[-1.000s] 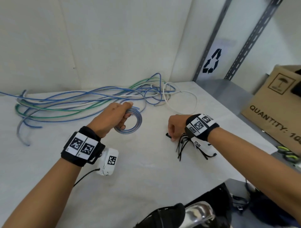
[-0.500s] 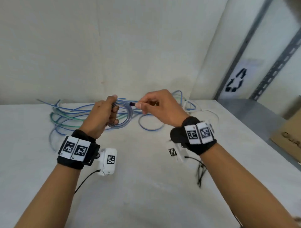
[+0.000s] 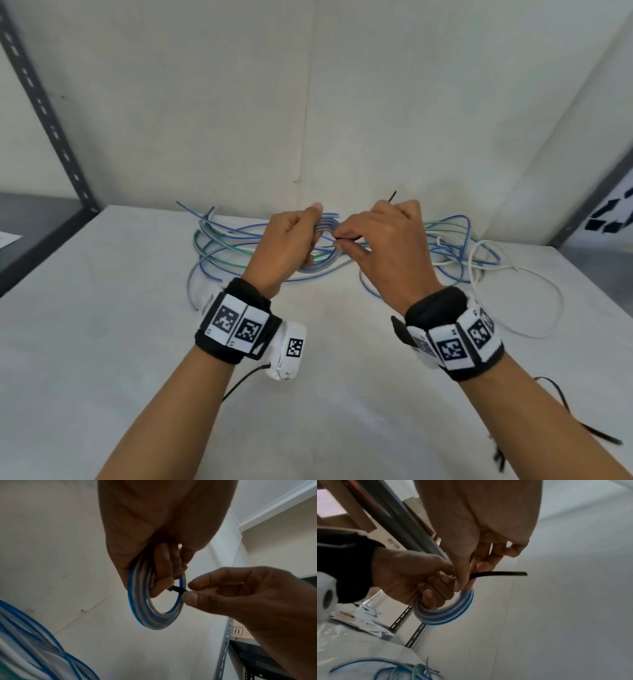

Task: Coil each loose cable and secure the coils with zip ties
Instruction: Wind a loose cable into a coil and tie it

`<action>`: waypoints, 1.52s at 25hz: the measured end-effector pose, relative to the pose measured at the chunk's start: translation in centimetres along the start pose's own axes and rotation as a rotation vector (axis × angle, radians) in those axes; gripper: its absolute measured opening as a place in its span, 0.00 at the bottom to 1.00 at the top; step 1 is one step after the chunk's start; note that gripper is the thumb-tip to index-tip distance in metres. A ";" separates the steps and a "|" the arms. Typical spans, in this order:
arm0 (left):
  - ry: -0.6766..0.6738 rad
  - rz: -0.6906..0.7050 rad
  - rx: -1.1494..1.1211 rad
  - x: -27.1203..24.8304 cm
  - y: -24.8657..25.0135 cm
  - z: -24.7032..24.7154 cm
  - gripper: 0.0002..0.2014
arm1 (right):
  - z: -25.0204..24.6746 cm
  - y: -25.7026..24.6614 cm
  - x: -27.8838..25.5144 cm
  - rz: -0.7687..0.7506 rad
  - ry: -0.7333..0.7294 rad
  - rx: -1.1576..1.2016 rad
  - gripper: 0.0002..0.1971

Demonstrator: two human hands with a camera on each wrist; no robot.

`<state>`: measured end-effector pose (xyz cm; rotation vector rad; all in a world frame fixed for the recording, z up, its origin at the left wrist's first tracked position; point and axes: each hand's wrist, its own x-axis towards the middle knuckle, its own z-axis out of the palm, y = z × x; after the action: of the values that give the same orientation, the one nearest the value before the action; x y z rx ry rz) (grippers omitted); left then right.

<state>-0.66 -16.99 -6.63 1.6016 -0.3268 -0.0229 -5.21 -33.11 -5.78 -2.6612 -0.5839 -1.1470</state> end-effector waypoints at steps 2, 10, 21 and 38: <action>-0.026 0.039 0.039 -0.1 -0.2 0.3 0.22 | 0.1 -0.3 -0.1 -0.028 0.114 -0.129 0.06; 0.005 0.144 0.065 -0.2 -0.2 0.1 0.19 | -0.3 -1.5 -0.7 0.038 0.123 -0.375 0.08; 0.004 0.238 0.009 0.2 -0.2 -0.7 0.17 | -4.0 -0.4 -0.6 0.538 0.027 0.948 0.06; -0.044 0.282 -0.068 -0.3 0.2 -0.4 0.15 | -2.9 -0.9 0.5 0.717 -0.025 1.373 0.11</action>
<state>-0.84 -16.50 -6.47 1.4773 -0.5773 0.1461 -7.20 -33.13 -3.42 -1.4262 -0.1994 -0.2502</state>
